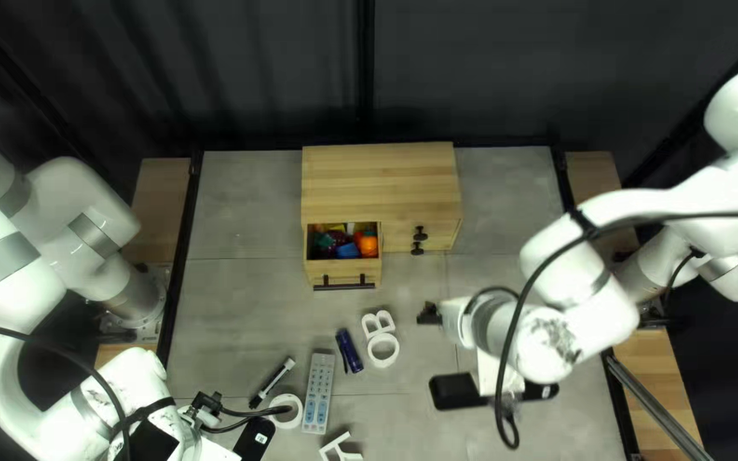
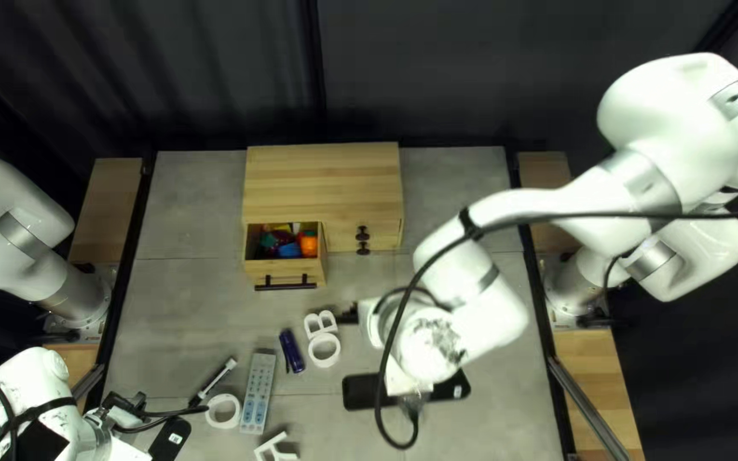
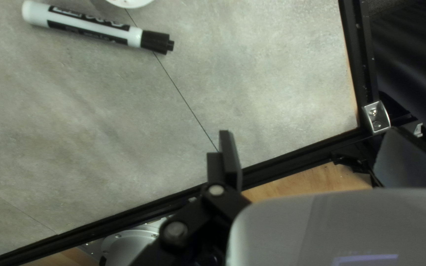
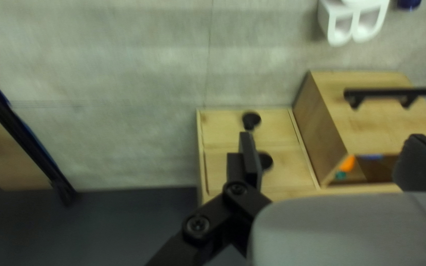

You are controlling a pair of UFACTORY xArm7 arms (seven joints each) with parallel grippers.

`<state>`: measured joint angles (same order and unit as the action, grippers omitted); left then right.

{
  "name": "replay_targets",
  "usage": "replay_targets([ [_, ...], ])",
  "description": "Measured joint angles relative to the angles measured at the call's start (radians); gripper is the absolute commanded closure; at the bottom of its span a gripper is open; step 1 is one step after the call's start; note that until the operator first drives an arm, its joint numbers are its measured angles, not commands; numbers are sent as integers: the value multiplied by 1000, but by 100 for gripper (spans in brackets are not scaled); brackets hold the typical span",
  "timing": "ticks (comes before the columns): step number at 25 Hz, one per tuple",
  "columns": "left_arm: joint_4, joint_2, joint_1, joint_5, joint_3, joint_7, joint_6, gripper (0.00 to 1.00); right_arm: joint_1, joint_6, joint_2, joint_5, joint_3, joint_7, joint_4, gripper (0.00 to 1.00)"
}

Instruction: Open drawers and place objects into drawer and close

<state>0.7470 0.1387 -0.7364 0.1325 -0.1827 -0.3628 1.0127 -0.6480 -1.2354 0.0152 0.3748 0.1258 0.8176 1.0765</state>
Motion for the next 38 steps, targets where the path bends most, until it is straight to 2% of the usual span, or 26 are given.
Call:
replay_targets([
  [9, 0, 0, 0, 0, 0, 0, 0, 0, -52, -27, 16, -137, -52, -248, 5, 0],
  [14, 0, 0, 0, 0, 0, 0, 0, 0, -127, -73, 17, -173, -124, -385, 24, 0],
  [22, 0, 0, 0, 0, 0, 0, 0, 0, -187, -66, 59, -211, -182, -460, 40, 0],
  [29, 0, 0, 0, 0, 0, 0, 0, 0, -214, -47, 58, -256, -208, -532, 14, 0],
  [38, 0, 0, 0, 0, 0, 0, 0, 0, -251, -13, 25, -255, -240, -618, -48, 0],
])
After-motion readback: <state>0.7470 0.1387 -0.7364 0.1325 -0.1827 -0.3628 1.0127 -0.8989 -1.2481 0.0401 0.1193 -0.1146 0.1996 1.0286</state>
